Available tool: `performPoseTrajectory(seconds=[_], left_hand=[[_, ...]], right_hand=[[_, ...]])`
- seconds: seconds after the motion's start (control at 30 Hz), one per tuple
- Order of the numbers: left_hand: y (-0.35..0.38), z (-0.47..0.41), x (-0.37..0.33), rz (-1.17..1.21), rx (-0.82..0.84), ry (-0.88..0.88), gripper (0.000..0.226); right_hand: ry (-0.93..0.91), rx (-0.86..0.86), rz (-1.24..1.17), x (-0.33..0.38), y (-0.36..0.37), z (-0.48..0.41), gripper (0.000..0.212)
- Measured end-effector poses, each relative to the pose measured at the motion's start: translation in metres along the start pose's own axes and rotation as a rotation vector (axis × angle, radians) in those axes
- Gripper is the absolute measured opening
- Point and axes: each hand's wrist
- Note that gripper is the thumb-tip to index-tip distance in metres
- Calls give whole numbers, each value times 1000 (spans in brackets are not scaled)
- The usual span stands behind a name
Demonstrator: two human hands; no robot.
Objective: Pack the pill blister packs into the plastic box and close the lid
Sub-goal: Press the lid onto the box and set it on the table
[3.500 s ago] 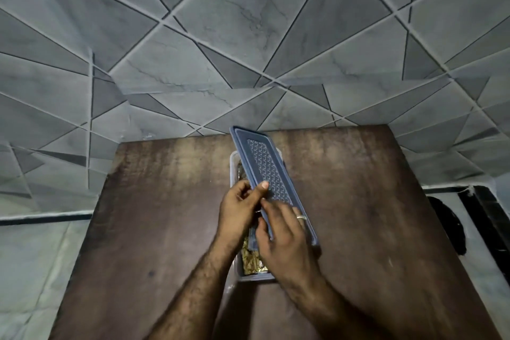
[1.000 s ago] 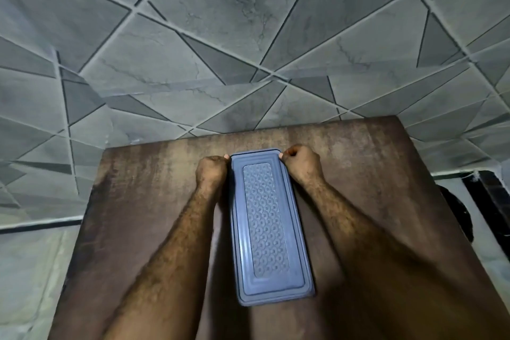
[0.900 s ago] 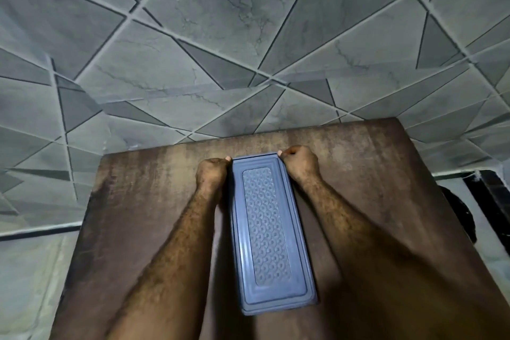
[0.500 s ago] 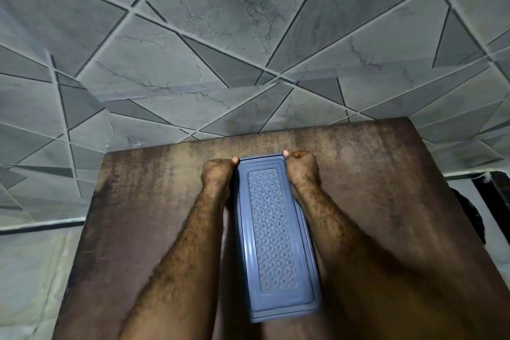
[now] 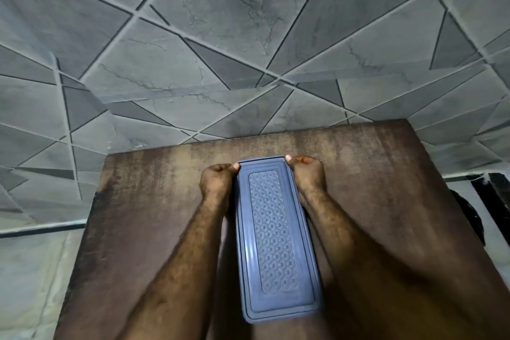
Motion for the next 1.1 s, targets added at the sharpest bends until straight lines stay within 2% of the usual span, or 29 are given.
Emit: performPoseTrajectory(seconds=[0.13, 0.27, 0.4, 0.8, 1.0, 1.1], left_hand=[[-21, 25, 23, 93, 166, -104, 17], [-39, 57, 51, 126, 236, -177, 14], [-45, 67, 75, 91, 201, -173, 12], [-38, 61, 79, 45, 53, -129, 21], [-51, 77, 85, 14, 182, -109, 23], [-61, 97, 99, -5, 257, -146, 19]], right_hand=[[48, 90, -18, -36, -24, 22, 26], [137, 56, -189, -49, -46, 67, 14], [158, 48, -265, -58, -55, 87, 10], [66, -103, -164, -63, -39, 81, 6], [70, 44, -145, -73, -58, 87, 13], [110, 127, -126, -87, -76, 107, 26]])
Point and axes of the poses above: each hand's wrist, its own z-axis away from the middle knuckle, its own y-axis out of the palm, x = y × z, and after that the axes turned 11 degrees about -y, right-handed
